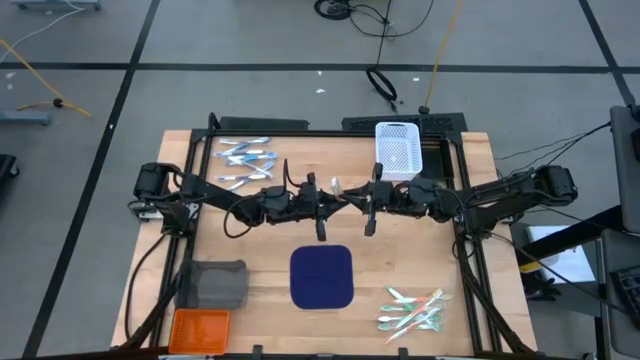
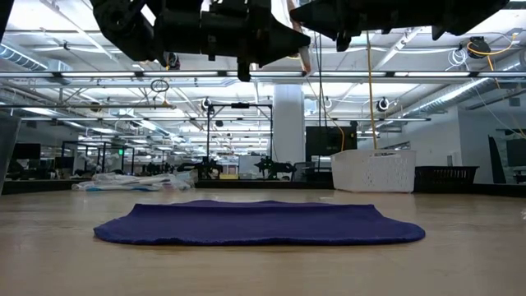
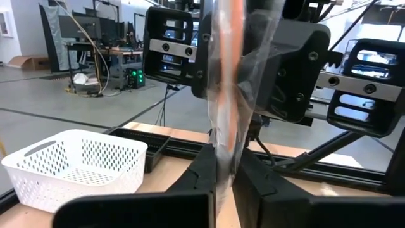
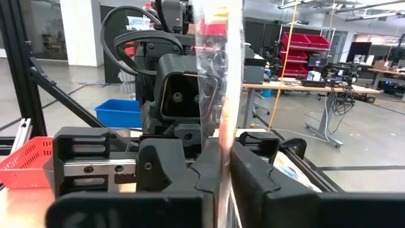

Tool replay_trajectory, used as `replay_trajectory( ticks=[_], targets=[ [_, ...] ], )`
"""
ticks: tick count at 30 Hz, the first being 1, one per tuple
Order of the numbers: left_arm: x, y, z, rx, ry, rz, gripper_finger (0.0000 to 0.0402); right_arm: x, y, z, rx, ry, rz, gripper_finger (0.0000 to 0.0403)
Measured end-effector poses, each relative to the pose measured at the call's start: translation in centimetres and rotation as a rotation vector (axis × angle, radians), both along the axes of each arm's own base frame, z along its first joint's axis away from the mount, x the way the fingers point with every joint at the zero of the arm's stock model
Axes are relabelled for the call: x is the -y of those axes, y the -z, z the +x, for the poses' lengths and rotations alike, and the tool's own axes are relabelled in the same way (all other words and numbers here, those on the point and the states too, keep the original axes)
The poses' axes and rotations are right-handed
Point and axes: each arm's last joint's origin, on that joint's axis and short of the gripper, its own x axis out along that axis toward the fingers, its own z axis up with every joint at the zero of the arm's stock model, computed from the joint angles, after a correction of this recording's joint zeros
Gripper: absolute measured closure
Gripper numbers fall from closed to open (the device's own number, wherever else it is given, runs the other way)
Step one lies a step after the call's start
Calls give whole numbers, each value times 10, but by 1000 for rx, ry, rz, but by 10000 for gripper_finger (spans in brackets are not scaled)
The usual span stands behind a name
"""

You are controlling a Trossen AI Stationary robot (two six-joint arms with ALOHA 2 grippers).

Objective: Pick & Place Toothbrushes
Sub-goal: Put the orange toothbrush into the orange basket

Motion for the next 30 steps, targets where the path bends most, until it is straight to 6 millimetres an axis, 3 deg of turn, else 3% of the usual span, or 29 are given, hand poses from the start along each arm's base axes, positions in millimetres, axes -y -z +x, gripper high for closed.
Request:
replay_trajectory(
  ticks=[9,17,22,30],
  targets=[
    [1,0,0,-12,3,-14,393,0,-2,-2,-5,6,-26,332],
    [5,-15,-13,-98,14,-9,388,1,-6,-13,-67,4,-19,303],
    [11,-27,-30,-234,34,-3,390,0,-2,-15,-116,-1,40,299],
    [28,-55,-77,-407,89,-73,394,-5,3,-16,-161,-21,94,298]
  ],
)
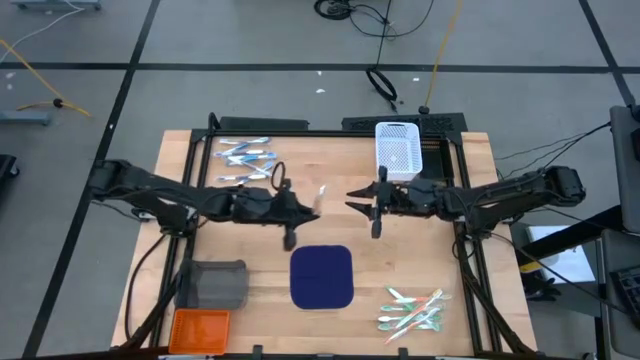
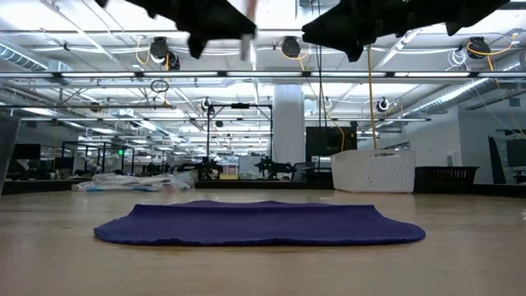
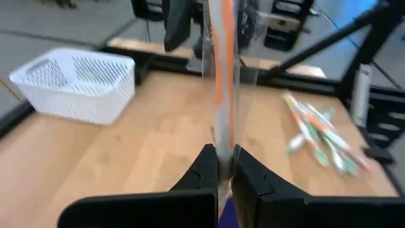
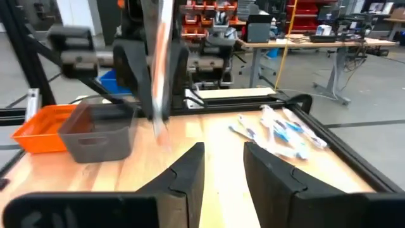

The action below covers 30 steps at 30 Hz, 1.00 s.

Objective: Pick & Place Toothbrushes
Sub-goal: Put the orange toothbrush into the orange basket

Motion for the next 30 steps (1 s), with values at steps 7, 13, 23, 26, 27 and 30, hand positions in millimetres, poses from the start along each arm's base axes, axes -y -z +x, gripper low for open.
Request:
replay_trajectory(
  ticks=[7,13,23,26,27,30],
  targets=[
    [18,-18,-49,-125,37,-131,391,-15,0,-1,-3,-58,8,298],
    [36,-23,-83,-221,64,-273,381,-29,1,-3,-7,-114,9,298],
    [62,-12,-116,-442,54,-429,391,-54,1,-8,-10,-203,85,298],
    [71,-10,-122,-495,70,-486,379,-62,1,-10,-14,-234,84,298],
    [73,-9,-125,-520,71,-505,379,-64,2,-11,-16,-243,87,298],
    [81,-6,-134,-585,57,-566,389,-70,2,-13,-24,-265,119,298]
  ],
)
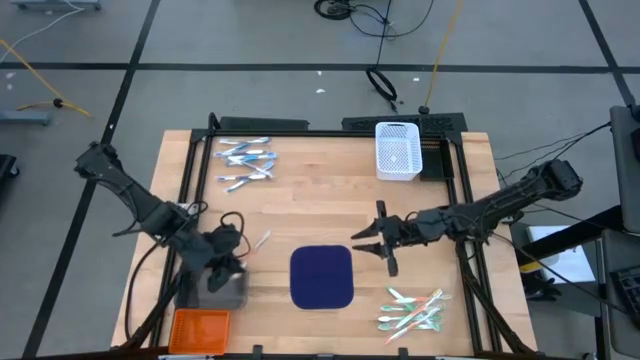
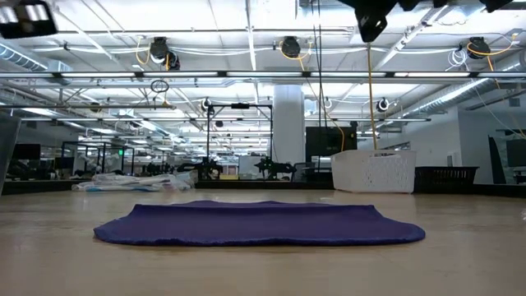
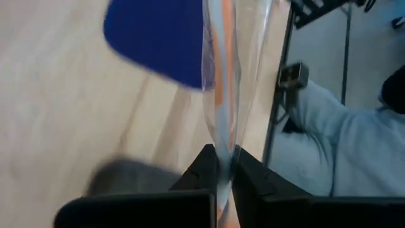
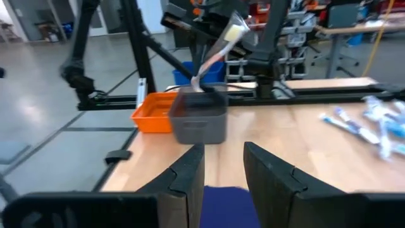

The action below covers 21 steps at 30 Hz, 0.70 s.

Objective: Pick & Place Toothbrushes
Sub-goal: Put the orange toothbrush into the orange basket

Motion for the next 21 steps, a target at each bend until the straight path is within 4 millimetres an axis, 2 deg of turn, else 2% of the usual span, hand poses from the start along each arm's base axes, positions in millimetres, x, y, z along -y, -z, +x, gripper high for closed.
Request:
replay_trajectory(
  ticks=[8,11,18,21],
  targets=[
    [17,4,-21,-140,-44,-108,381,-10,17,-9,-62,-33,83,298],
    [24,4,-28,-184,-39,-153,392,-13,24,-13,-84,-30,98,298],
    [38,9,-40,-279,-70,-212,390,-13,31,-19,-9,-14,124,298],
    [48,16,-41,-378,-76,-233,395,-13,31,-19,1,-15,127,298]
  ],
)
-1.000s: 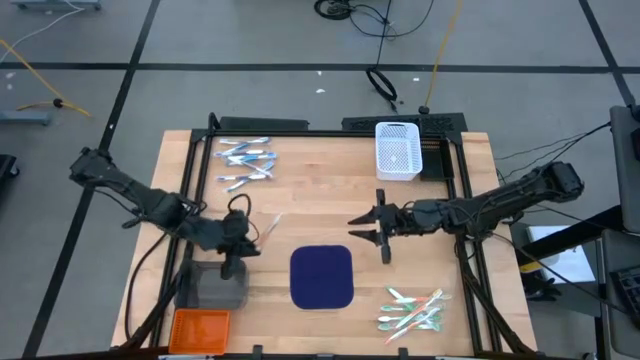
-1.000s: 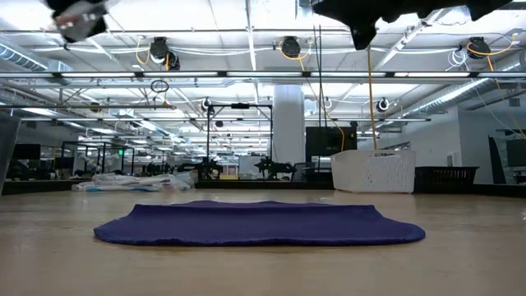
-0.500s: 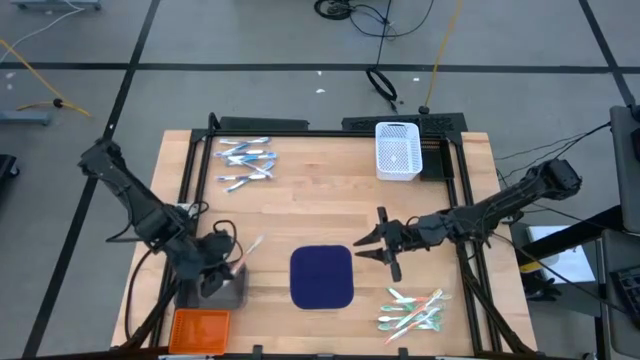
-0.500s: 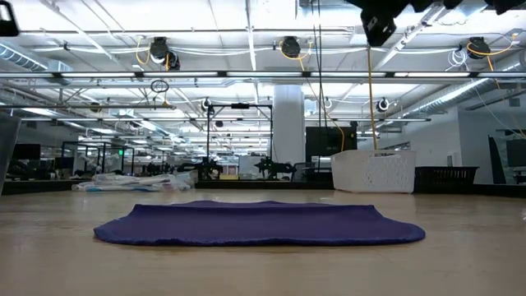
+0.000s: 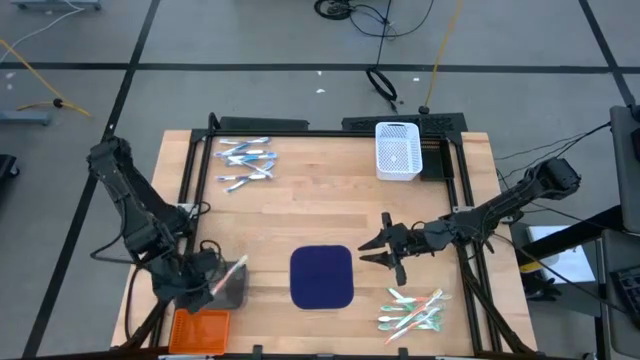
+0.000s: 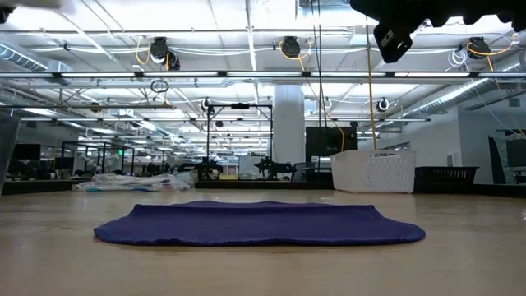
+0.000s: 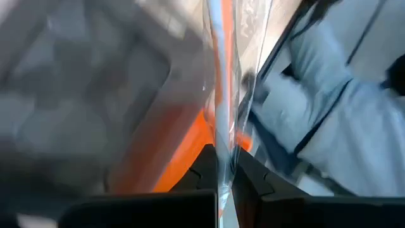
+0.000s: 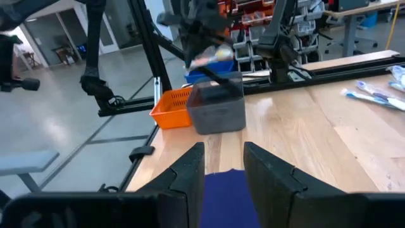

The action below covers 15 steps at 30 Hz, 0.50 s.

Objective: Pick & Place Toothbrushes
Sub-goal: Put the orange toothbrush into the orange basket

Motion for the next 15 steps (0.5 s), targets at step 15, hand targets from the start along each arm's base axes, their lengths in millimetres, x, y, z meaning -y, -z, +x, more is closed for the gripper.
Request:
replay_trajectory(
  ticks=[15],
  targets=[
    [40,37,15,-262,81,-54,387,0,0,0,3,-1,-15,298]
  ],
)
